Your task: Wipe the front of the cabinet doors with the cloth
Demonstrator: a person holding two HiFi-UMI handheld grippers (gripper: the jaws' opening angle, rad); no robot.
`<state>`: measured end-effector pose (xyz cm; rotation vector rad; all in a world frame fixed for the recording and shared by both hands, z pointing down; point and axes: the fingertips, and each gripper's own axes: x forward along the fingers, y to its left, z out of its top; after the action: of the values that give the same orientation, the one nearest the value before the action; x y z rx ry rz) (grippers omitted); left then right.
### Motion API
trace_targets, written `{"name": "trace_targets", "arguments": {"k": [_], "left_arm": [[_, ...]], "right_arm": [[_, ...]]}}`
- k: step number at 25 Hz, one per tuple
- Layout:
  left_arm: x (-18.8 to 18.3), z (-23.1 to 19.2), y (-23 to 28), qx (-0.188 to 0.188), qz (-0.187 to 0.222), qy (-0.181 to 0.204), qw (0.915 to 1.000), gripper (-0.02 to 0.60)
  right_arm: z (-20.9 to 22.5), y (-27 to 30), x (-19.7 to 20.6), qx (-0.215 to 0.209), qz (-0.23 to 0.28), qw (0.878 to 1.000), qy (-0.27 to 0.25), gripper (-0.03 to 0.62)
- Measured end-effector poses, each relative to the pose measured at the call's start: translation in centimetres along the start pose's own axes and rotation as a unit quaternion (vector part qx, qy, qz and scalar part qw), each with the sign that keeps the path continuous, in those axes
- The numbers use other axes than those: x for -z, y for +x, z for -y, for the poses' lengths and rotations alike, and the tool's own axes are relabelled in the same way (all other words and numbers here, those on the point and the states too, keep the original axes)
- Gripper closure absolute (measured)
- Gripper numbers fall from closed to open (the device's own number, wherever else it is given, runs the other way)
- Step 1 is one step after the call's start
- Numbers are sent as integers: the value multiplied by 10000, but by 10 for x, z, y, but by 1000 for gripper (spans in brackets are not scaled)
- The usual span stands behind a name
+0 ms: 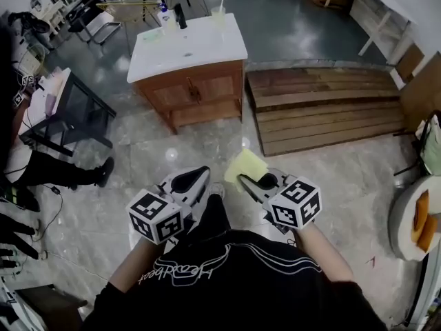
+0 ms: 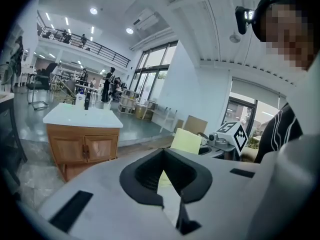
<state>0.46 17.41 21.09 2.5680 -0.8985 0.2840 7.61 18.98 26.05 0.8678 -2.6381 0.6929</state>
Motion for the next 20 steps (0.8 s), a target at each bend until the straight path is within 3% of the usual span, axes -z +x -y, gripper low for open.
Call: {"name": "trace_targets", "arguments": {"k": [12, 20], "left_arm": [[1, -200, 67, -43, -365, -847, 9957, 575], [27, -306, 104, 77, -628, -1169, 9911, 575]], "right_arm": [[100, 159, -37, 234, -970, 9942, 391, 554], [150, 249, -43, 502, -1495, 9873, 165, 554]]}}
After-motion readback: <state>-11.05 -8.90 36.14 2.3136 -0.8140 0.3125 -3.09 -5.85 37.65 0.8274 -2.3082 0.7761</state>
